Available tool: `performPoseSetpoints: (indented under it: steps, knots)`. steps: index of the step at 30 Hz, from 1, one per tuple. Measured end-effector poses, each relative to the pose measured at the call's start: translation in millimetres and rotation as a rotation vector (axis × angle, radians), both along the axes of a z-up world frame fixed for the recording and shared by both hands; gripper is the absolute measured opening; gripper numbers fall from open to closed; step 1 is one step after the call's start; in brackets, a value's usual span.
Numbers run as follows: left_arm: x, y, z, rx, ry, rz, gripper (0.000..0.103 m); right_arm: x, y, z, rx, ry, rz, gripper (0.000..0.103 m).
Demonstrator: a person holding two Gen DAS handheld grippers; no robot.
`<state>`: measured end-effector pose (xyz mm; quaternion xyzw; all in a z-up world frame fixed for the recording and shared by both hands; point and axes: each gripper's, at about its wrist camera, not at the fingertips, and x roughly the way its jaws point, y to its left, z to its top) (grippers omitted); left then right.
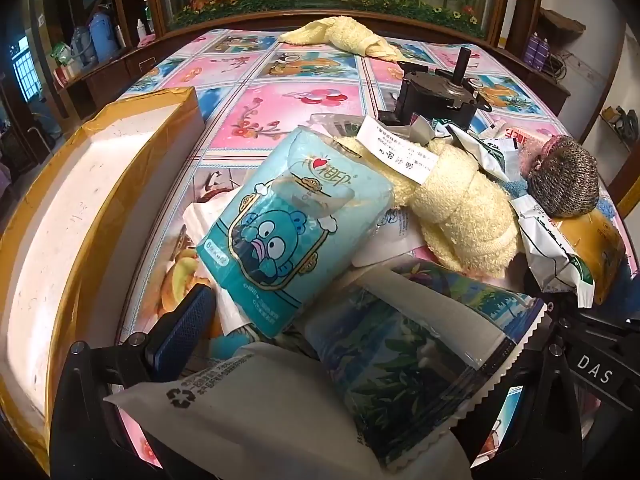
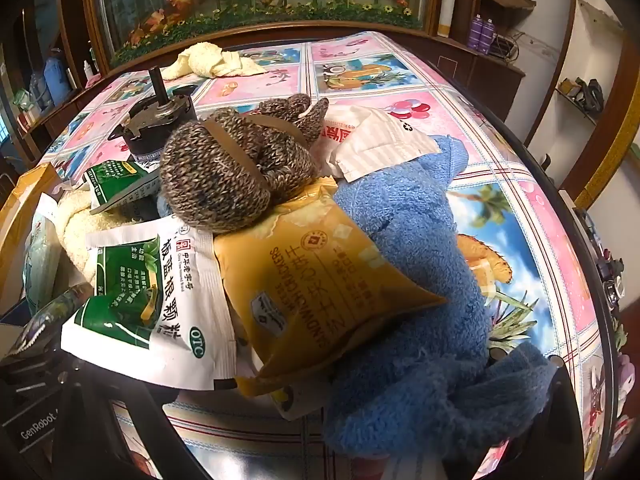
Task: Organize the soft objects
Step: 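Reach the left tool toward the white packet on the pile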
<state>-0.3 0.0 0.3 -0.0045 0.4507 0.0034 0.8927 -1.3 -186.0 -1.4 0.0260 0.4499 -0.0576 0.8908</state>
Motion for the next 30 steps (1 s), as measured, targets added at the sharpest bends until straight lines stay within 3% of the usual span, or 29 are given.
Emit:
performPoseSetpoints:
  steps: [16, 19, 21, 26, 30]
  knots:
    - [-5, 0, 2, -0.010, 0.024, -0.103, 0.102, 6, -1, 0, -0.002, 0.058, 0.054, 0.103]
    - [-12, 9, 11, -0.095, 0.010, -0.123, 0.091, 5, -4, 1, -0.004, 0.077, 0.068, 0.102]
    - [-23, 14, 21, -0.137, -0.025, -0.141, 0.090, -1, -6, 2, -0.015, 0.076, 0.047, 0.102]
    - [-59, 24, 61, -0.134, -0.180, -0.196, 0.090, -36, -5, 25, -0.056, -0.045, 0.059, 0.101]
    - [-81, 50, 84, -0.162, -0.246, -0.178, 0.091, -80, -9, 65, -0.099, -0.289, 0.051, 0.102]
